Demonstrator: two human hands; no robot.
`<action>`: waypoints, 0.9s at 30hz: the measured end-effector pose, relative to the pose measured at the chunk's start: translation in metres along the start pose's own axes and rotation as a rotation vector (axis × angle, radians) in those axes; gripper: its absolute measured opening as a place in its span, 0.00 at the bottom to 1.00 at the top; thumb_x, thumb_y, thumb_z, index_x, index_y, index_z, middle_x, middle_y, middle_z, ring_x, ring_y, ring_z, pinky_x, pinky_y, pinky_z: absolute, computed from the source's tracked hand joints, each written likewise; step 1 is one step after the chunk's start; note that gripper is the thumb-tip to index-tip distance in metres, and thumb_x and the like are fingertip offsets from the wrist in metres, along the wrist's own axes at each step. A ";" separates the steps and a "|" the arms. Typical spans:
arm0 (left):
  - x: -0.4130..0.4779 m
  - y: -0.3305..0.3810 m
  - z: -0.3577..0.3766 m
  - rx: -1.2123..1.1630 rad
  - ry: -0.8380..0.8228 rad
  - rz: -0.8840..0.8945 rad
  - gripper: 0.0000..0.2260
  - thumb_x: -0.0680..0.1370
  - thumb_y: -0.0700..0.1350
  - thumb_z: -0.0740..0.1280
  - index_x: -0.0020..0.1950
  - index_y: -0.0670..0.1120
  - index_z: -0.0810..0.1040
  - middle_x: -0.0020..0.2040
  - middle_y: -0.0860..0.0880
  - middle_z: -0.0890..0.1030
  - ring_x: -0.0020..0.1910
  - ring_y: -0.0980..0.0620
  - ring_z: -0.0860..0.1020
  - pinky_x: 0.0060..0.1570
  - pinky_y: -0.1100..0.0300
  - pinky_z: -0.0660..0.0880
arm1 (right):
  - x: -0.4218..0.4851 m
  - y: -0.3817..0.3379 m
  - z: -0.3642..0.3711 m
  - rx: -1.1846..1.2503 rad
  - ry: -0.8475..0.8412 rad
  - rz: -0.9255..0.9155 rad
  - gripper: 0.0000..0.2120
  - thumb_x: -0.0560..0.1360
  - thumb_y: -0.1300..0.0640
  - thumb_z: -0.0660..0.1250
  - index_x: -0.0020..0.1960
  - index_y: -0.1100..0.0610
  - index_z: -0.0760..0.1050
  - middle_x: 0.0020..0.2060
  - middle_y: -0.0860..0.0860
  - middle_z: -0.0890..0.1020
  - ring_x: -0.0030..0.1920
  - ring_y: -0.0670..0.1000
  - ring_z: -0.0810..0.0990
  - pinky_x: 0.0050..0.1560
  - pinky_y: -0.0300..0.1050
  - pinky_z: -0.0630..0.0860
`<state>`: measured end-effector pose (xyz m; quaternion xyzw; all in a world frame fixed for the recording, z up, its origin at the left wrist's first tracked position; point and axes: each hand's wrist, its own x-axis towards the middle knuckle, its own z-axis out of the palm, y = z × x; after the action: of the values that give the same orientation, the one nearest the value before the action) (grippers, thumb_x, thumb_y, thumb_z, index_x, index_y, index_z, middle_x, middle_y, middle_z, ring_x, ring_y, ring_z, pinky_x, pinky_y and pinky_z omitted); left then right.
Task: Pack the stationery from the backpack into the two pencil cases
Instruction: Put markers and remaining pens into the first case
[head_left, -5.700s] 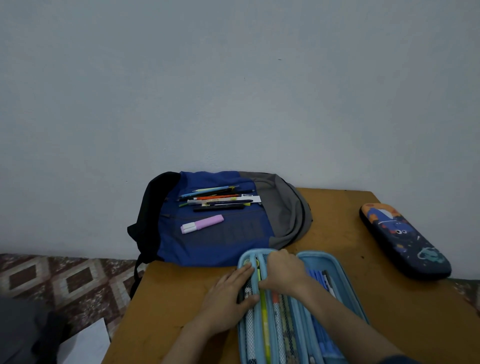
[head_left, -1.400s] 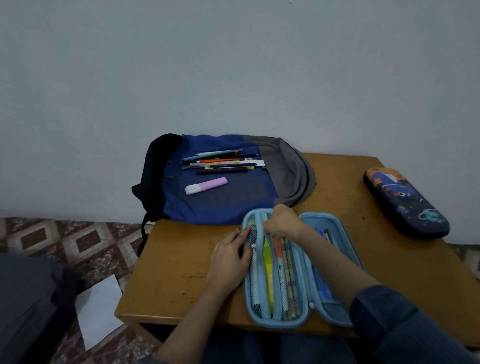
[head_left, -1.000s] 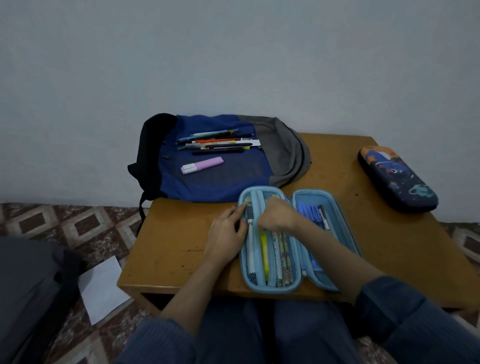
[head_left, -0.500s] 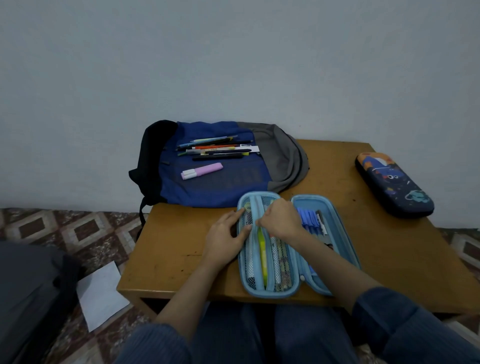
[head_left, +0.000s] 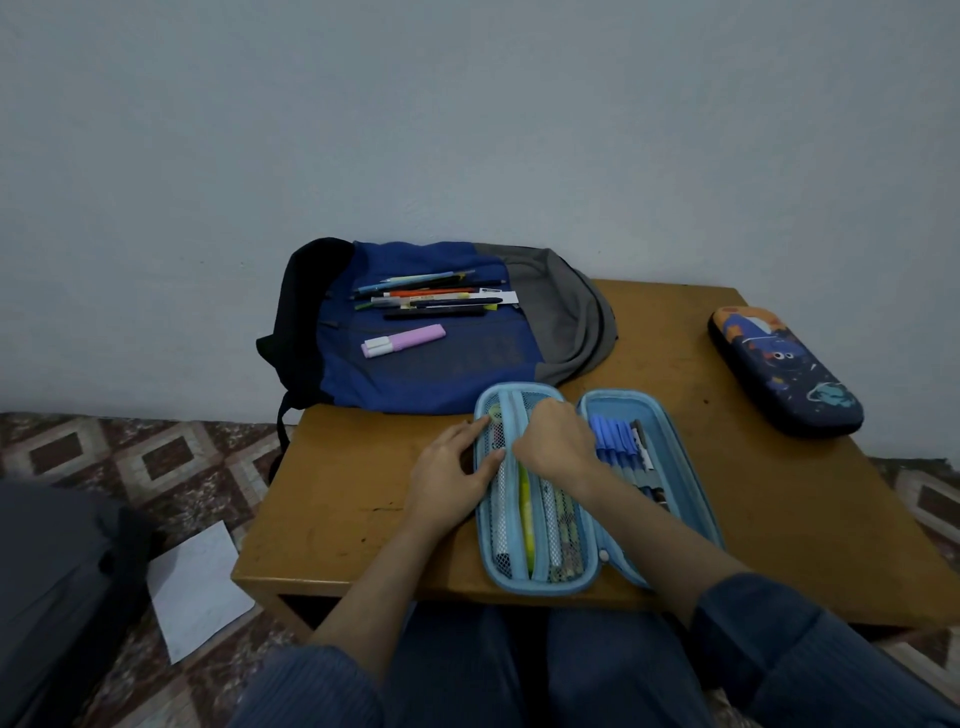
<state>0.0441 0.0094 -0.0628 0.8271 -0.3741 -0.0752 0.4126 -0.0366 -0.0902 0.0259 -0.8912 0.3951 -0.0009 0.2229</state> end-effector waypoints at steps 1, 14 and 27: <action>0.000 0.000 0.000 0.001 0.002 0.001 0.23 0.76 0.57 0.65 0.70 0.53 0.70 0.67 0.51 0.73 0.66 0.54 0.70 0.62 0.59 0.69 | -0.001 -0.001 0.000 -0.003 0.004 0.003 0.19 0.73 0.61 0.66 0.30 0.57 0.60 0.29 0.50 0.65 0.35 0.52 0.70 0.26 0.41 0.61; 0.000 0.004 -0.002 0.018 0.001 0.002 0.23 0.76 0.56 0.64 0.70 0.53 0.69 0.67 0.52 0.73 0.64 0.55 0.70 0.56 0.66 0.66 | -0.008 -0.009 -0.002 -0.049 0.011 -0.023 0.14 0.72 0.55 0.70 0.36 0.61 0.68 0.41 0.54 0.77 0.47 0.56 0.78 0.37 0.43 0.68; 0.001 -0.002 0.002 0.012 -0.003 -0.014 0.24 0.75 0.59 0.64 0.70 0.54 0.69 0.68 0.51 0.73 0.65 0.53 0.71 0.63 0.54 0.70 | 0.004 0.005 -0.005 0.035 -0.019 0.032 0.17 0.72 0.62 0.66 0.28 0.58 0.64 0.27 0.51 0.70 0.30 0.52 0.72 0.24 0.40 0.63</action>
<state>0.0454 0.0081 -0.0648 0.8321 -0.3692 -0.0771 0.4066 -0.0380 -0.0978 0.0277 -0.8806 0.4073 0.0041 0.2422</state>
